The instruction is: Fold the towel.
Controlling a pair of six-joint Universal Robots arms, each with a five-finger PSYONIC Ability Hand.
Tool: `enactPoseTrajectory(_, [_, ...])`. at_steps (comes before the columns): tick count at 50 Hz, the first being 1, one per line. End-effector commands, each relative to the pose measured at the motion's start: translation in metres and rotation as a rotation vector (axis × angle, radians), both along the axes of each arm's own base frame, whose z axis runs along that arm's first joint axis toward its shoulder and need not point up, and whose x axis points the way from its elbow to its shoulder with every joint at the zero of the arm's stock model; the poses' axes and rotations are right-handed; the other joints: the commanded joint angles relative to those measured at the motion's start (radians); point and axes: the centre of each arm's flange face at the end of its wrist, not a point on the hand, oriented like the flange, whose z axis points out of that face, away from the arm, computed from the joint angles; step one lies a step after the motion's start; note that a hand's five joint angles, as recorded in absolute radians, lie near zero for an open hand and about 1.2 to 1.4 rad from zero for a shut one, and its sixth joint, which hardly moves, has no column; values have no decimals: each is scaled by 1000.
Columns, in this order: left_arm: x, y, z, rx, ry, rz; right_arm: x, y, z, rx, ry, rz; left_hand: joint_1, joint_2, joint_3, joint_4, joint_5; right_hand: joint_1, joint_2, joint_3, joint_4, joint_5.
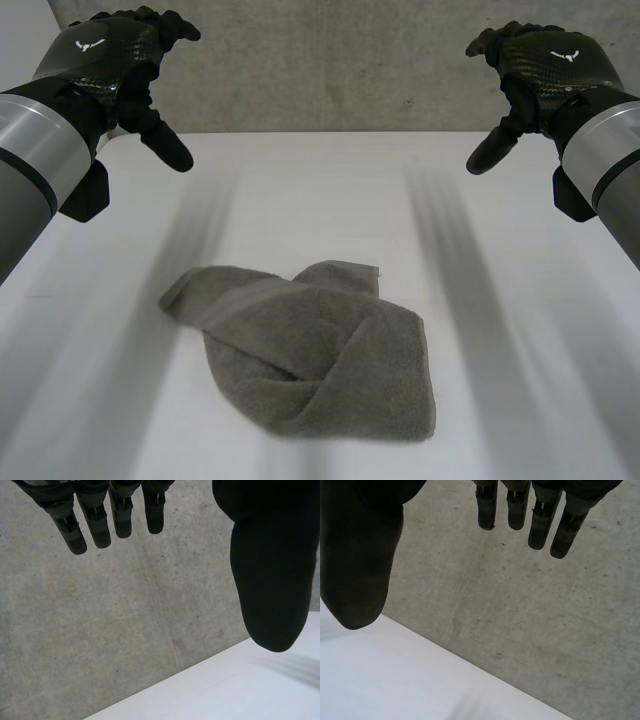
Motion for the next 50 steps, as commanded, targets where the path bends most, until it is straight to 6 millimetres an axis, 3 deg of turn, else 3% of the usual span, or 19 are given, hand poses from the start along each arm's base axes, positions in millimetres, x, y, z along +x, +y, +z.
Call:
enactPoseTrajectory(1, [0, 0, 0, 0, 3, 0, -3, -2, 1, -8, 2, -34, 13, 13, 13, 12, 15, -53, -72, -67, -81, -61])
enactPoseTrajectory(18, [0, 1, 0, -2, 1, -1, -6, -5, 2, -14, 3, -67, 13, 13, 13, 12, 15, -53, -72, -67, -81, -61])
enactPoseTrajectory(24, [-1, 1, -6, 10, -5, -12, 2, -3, 1, -30, 27, 12, 24, 25, 25, 24, 27, -53, -72, -67, -81, -61])
enactPoseTrajectory(27, [-5, -3, -13, 23, -15, -29, 11, 0, -2, -77, 136, 124, 33, 34, 34, 33, 36, -53, -72, -67, -81, -61])
enactPoseTrajectory(29, [-13, -15, -39, 76, -68, -43, 15, 2, -6, -107, 219, 179, 42, 43, 42, 42, 45, -53, -72, -67, -81, -61])
enactPoseTrajectory(30, [-13, -15, -39, 76, -69, -44, 17, 3, -15, -122, 311, 227, 42, 43, 42, 42, 45, -53, -72, -67, -81, -61])
enactPoseTrajectory(31, [-16, -19, -53, 99, -114, -50, 16, 6, -22, -122, 393, 252, 45, 46, 45, 45, 48, -53, -72, -67, -81, -61])
enactPoseTrajectory(36, [-34, -18, -91, 126, -305, -108, 12, 22, -38, -23, 530, 289, 45, 46, 45, 45, 48, -53, -72, -67, -81, -61])
enactPoseTrajectory(37, [-42, -15, -105, 127, -374, -137, 12, 22, -38, -22, 531, 290, 45, 46, 45, 45, 48, -53, -72, -67, -81, -61])
enactPoseTrajectory(39, [-47, -13, -116, 129, -425, -154, 9, 31, -61, 101, 544, 321, 48, 48, 48, 47, 51, -53, -72, -67, -81, -61])
enactPoseTrajectory(40, [-49, -13, -123, 125, -468, -163, 9, 31, -61, 102, 544, 321, 59, 60, 60, 59, 62, -53, -72, -67, -81, -61])
enactPoseTrajectory(42, [-50, -13, -129, 127, -496, -168, 6, 39, -89, 205, 525, 342, 62, 63, 63, 62, 65, -53, -72, -67, -81, -61])
enactPoseTrajectory(45, [-53, -13, -139, 147, -511, -183, 5, 42, -102, 236, 497, 339, 94, 95, 95, 94, 97, -53, -72, -67, -81, -61])
enactPoseTrajectory(50, [-57, -11, -157, 184, -541, -209, 4, 45, -142, 304, 347, 298, 185, 186, 186, 185, 188, -53, -72, -67, -81, -61])
